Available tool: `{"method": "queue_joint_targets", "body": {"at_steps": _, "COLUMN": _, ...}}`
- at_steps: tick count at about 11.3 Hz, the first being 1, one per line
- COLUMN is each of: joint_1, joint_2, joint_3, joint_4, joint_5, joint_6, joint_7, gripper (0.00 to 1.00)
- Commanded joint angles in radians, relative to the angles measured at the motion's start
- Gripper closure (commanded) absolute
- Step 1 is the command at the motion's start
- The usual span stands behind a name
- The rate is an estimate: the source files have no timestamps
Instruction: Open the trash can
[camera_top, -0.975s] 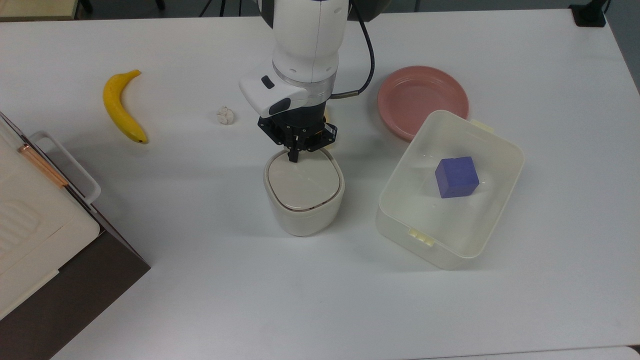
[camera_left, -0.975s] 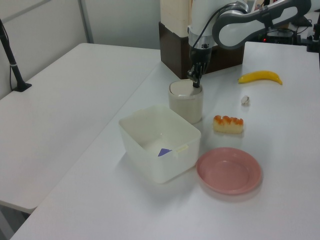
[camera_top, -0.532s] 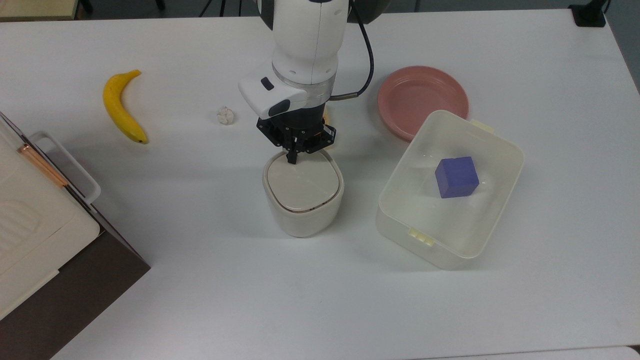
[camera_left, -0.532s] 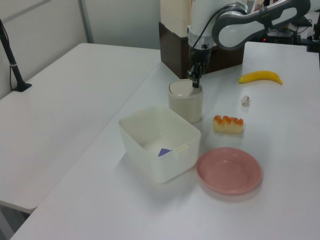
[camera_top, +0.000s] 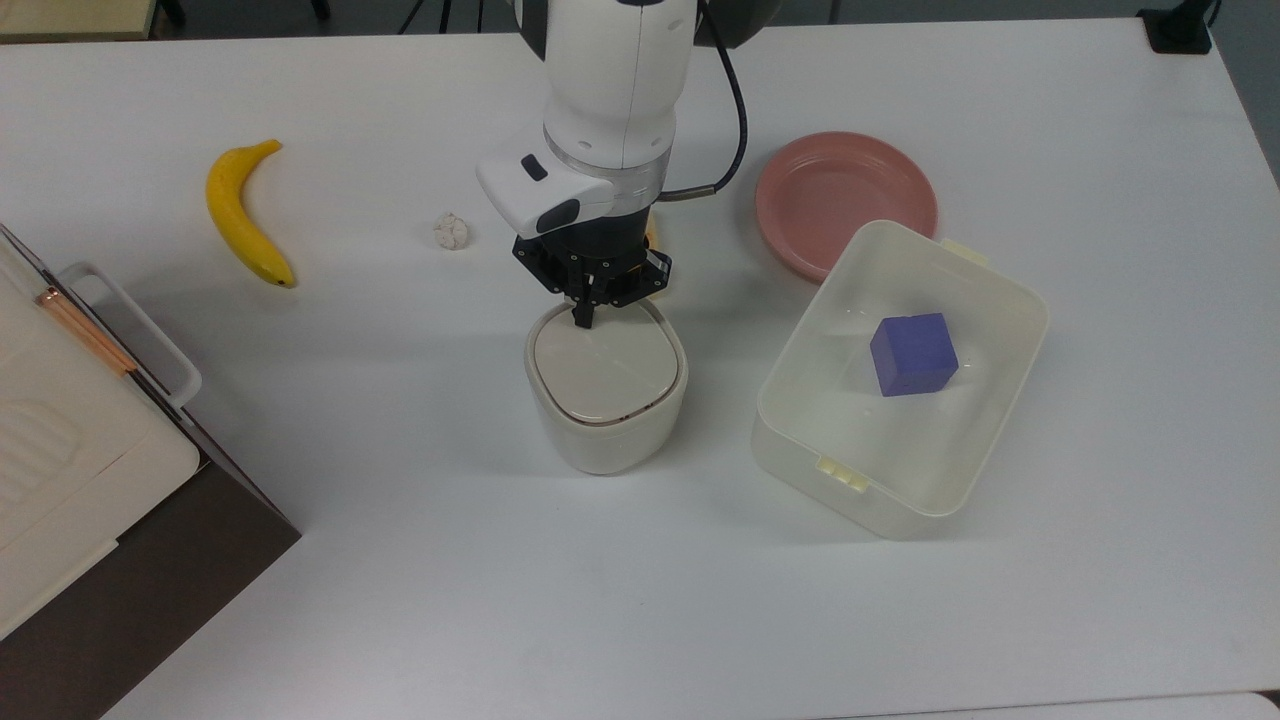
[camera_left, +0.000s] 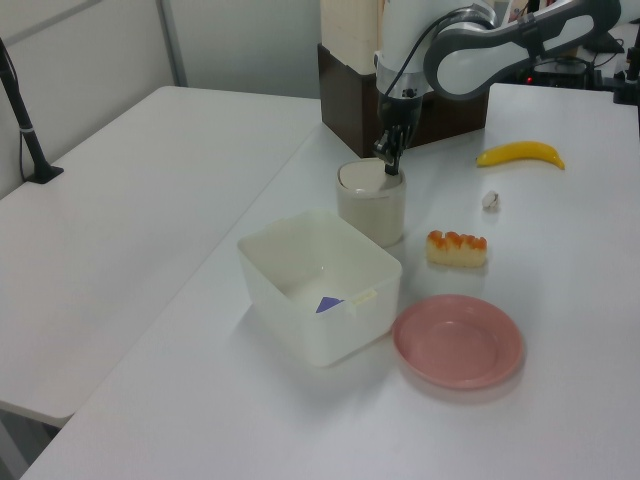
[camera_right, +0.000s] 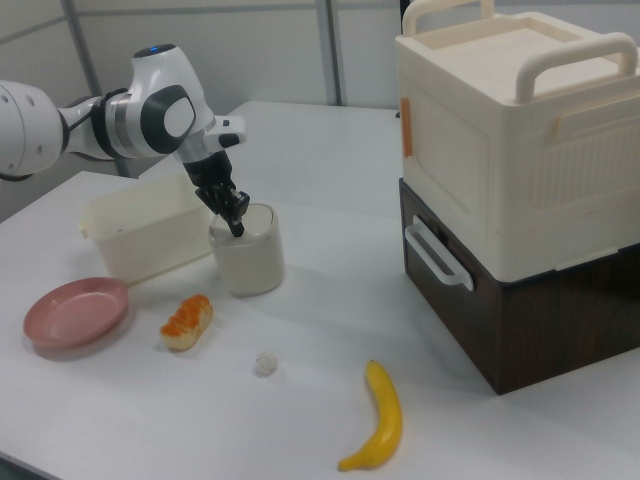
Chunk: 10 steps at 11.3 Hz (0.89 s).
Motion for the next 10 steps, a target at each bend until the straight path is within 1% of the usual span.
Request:
{"method": "queue_joint_targets", "body": {"at_steps": 1, "joint_1": -0.003, "joint_2": 0.043, "joint_3": -0.004, "joint_4": -0.030, "joint_5": -0.025, "joint_6": 0.040, "joint_7": 0.010, "gripper": 1.00}}
{"method": "queue_joint_targets", "body": {"at_steps": 5, "joint_1": -0.003, "joint_2": 0.044, "joint_3": -0.004, "joint_4": -0.032, "joint_5": -0.023, "joint_6": 0.039, "joint_7": 0.012, "gripper": 1.00}}
{"method": "queue_joint_targets", "body": {"at_steps": 8, "joint_1": -0.010, "joint_2": -0.012, "joint_3": -0.005, "joint_4": -0.009, "joint_5": -0.010, "joint_6": 0.025, "joint_7": 0.010, "gripper": 1.00}}
{"method": "queue_joint_targets", "body": {"at_steps": 10, "joint_1": -0.011, "joint_2": -0.035, "joint_3": -0.005, "joint_4": -0.010, "joint_5": -0.008, "joint_6": 0.023, "joint_7": 0.012, "gripper": 1.00}}
